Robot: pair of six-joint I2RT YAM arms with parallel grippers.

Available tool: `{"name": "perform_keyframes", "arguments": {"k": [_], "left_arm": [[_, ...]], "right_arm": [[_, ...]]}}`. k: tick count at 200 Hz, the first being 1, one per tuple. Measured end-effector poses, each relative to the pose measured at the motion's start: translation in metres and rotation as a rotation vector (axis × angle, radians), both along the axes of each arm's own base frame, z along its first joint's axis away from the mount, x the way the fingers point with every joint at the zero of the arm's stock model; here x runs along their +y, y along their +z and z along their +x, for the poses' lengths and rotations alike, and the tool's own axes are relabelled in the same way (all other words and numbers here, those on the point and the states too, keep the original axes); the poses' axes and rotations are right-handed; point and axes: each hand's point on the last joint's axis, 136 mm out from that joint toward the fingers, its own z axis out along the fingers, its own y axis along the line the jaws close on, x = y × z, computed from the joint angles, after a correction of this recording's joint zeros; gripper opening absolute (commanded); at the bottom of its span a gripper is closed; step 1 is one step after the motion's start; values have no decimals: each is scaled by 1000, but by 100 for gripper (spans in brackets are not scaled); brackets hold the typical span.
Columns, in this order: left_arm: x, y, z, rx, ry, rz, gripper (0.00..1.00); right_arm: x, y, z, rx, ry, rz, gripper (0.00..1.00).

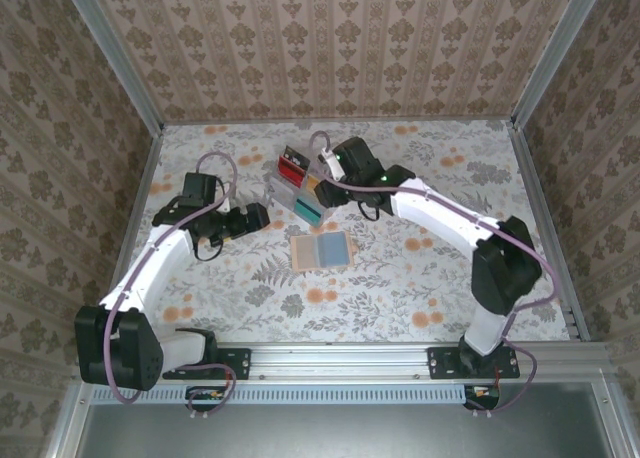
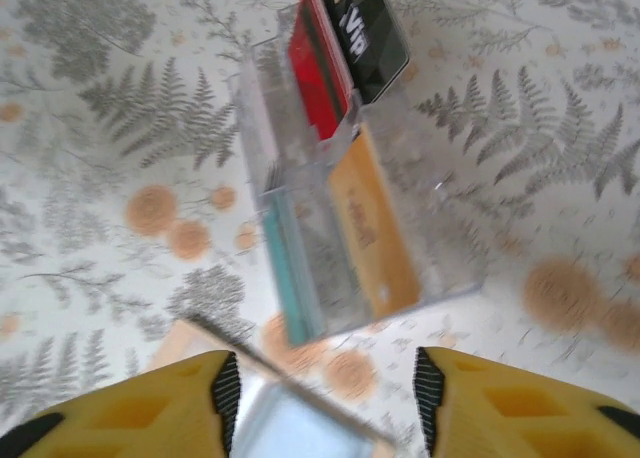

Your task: Take the credit cards out of the card holder

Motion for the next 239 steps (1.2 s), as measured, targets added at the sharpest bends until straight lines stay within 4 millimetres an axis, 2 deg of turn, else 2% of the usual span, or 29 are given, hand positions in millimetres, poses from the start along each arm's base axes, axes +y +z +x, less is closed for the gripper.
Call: {"name": "perform_keyframes", "arguments": {"k": [22, 52, 79, 118, 139, 176, 219, 239], "left_arm": [[0, -4, -1, 10, 8, -7, 100], [-1, -5, 0, 9, 15, -23, 100], [-1, -7, -1, 15, 25, -32, 100], [0, -8, 0, 17, 34, -34, 100], [3, -8, 1, 20, 49, -36, 100], [6, -8, 2, 22, 64, -38, 100], [9, -8, 3, 22, 73, -38, 100], [9, -8, 3, 22, 73, -38, 100]], "right_arm": [[7, -8, -29, 89, -61, 72, 59], [14, -49, -66, 243, -137, 86, 60], [23, -71, -82, 307, -187, 73, 61], [39, -114, -82, 349, -254, -33, 64], [46, -130, -79, 365, -272, -76, 66], [51, -145, -72, 382, -295, -123, 65], [39, -165, -72, 384, -337, -215, 63], [39, -164, -71, 376, -341, -226, 60]]}}
